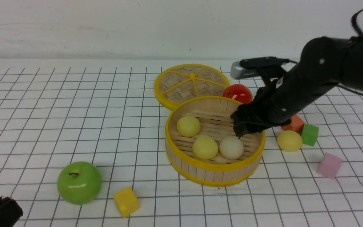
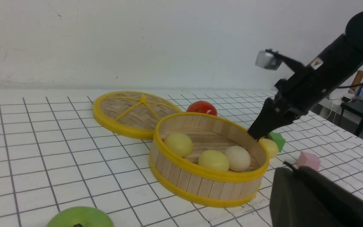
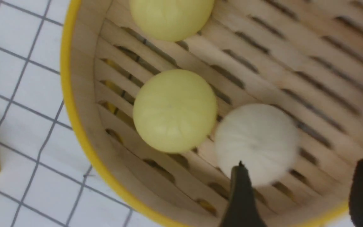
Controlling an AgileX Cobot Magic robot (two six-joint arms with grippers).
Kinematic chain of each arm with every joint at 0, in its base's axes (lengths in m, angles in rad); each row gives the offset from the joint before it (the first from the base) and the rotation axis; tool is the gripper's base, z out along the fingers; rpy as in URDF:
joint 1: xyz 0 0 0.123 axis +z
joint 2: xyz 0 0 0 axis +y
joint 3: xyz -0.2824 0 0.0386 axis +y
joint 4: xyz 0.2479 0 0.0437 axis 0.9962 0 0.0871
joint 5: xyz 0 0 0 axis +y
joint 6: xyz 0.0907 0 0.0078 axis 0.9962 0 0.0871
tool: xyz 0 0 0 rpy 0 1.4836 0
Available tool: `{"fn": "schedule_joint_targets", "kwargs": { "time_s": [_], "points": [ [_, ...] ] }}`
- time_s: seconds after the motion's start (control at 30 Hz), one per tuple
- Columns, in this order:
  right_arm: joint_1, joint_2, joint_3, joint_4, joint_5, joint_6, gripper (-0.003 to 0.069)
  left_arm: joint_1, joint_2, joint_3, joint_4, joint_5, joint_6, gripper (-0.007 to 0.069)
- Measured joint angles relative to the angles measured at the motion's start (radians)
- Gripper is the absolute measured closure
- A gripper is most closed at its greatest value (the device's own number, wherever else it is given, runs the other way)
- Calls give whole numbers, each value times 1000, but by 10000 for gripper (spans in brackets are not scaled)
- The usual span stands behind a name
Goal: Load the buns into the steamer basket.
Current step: Use the right arm to grab a steamed stuffed bun
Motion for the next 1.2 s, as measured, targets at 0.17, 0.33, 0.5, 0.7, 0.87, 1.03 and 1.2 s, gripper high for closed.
{"fn": "schedule_joint_targets", "kwargs": {
  "time_s": [0.17,0.33,0.5,0.7,0.87,1.03,1.2],
  "points": [
    [-96,-51,-7,-189,80,205,267,0,0,0,0,3,0,613],
    [-169,38,-6,-262,82,275,353,0,0,6,0,7,0,606],
    [-182,116,-6,-250,-24,278,369,0,0,6,0,7,0,605],
    [-186,170,-6,-242,-118,278,369,0,0,6,0,7,0,605],
    [-190,196,-6,-242,-154,278,369,0,0,6,0,7,0,605],
    [-196,237,-6,-233,-180,278,369,0,0,6,0,7,0,605],
    [-196,250,-8,-220,-198,278,397,0,0,6,0,7,0,605]
  ]
}}
